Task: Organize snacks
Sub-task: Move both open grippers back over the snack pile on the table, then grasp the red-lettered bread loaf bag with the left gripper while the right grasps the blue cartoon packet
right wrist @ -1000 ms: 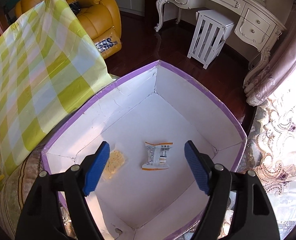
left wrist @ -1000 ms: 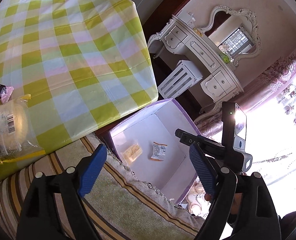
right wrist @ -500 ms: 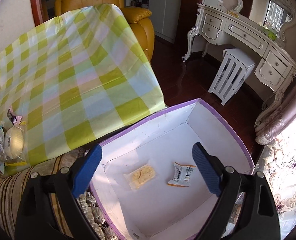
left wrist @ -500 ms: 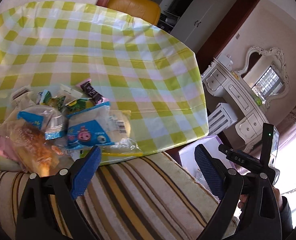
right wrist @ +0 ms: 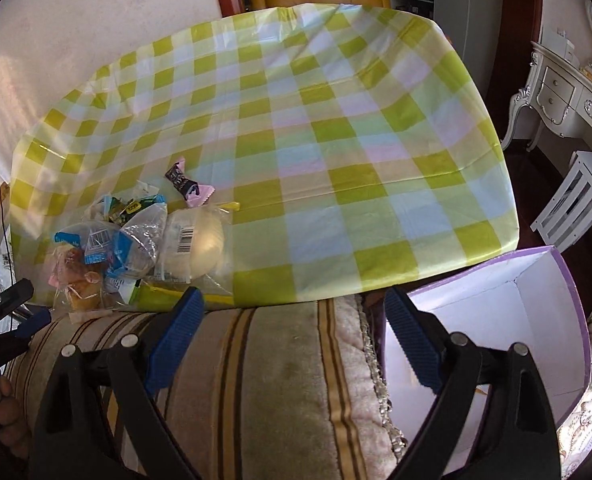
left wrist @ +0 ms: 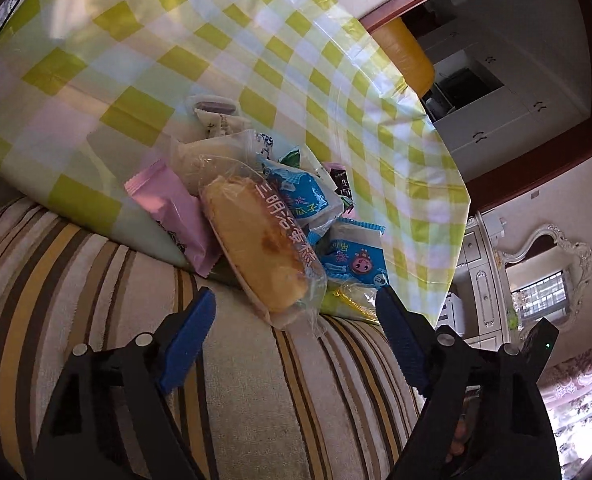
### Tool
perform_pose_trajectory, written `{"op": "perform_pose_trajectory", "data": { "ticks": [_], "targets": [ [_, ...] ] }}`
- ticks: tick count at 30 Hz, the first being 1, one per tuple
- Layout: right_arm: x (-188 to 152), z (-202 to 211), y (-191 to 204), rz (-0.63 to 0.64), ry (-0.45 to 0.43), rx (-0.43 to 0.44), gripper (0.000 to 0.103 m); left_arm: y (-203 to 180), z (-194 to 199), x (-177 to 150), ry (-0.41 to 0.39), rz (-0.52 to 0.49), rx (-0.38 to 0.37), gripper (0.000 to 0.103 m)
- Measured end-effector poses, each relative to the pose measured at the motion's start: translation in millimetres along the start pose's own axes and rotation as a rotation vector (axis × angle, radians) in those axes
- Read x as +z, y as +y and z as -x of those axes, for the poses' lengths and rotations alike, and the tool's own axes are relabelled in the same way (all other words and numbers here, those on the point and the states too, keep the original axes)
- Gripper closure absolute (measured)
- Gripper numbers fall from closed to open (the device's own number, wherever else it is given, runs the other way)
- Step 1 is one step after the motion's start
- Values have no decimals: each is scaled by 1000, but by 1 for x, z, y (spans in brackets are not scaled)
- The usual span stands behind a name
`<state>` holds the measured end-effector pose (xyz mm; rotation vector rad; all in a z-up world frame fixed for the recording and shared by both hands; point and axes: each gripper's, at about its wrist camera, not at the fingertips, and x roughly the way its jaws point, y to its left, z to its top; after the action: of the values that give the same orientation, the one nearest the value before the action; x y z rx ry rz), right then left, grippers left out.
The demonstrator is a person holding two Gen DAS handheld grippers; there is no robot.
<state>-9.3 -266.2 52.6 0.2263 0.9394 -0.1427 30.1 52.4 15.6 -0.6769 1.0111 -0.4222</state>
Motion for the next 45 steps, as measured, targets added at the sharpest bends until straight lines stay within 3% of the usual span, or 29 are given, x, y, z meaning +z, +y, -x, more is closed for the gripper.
{"op": "perform_pose_trajectory", "data": {
  "ticks": [14,25,36,45],
  "targets": [
    [25,-24,79,158,34,154,11,6,-34,24,85,63,17,26],
    [39,-46,102,179,84,191,11,11,-56,36,144,93,29,32],
    [39,-67,128,221,106,120,11,25,-59,39,149,110,31,56],
    [37,-80,151,272,101,-24,12,26,-49,34,134,108,-8,59]
  ]
}}
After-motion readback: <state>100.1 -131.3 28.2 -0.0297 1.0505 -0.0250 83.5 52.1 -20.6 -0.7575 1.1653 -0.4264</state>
